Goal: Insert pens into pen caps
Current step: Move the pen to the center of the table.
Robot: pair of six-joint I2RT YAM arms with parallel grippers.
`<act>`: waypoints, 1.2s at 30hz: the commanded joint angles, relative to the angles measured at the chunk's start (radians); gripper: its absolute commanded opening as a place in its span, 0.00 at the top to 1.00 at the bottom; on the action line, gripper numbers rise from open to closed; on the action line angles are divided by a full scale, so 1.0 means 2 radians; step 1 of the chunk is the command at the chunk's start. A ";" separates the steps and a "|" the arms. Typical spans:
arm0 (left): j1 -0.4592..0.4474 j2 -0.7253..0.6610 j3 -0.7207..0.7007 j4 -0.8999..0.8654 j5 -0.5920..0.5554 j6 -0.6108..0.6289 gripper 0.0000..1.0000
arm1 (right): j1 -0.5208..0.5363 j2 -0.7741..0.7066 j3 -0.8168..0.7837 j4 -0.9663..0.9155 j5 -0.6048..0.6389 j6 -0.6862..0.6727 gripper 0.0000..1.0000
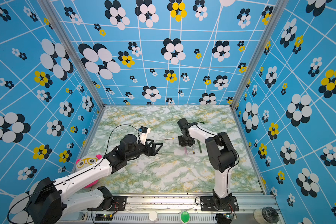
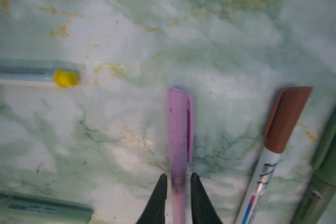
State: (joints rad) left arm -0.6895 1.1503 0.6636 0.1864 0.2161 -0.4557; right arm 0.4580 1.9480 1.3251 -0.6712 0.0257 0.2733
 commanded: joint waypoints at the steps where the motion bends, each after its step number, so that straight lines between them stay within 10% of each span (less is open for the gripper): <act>1: 0.000 0.004 0.017 -0.003 0.001 0.002 0.12 | 0.003 0.014 0.011 -0.011 0.011 0.006 0.77; 22: 0.003 0.005 0.015 -0.004 -0.001 0.005 0.11 | 0.000 0.019 0.012 -0.020 0.045 0.071 0.83; 36: 0.006 -0.013 0.002 -0.021 -0.023 -0.007 0.08 | 0.003 -0.056 -0.005 0.009 -0.006 0.061 0.63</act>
State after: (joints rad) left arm -0.6872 1.1538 0.6708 0.1787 0.2058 -0.4572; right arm 0.4580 1.9305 1.3281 -0.6685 0.0635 0.4126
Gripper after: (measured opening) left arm 0.913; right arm 0.365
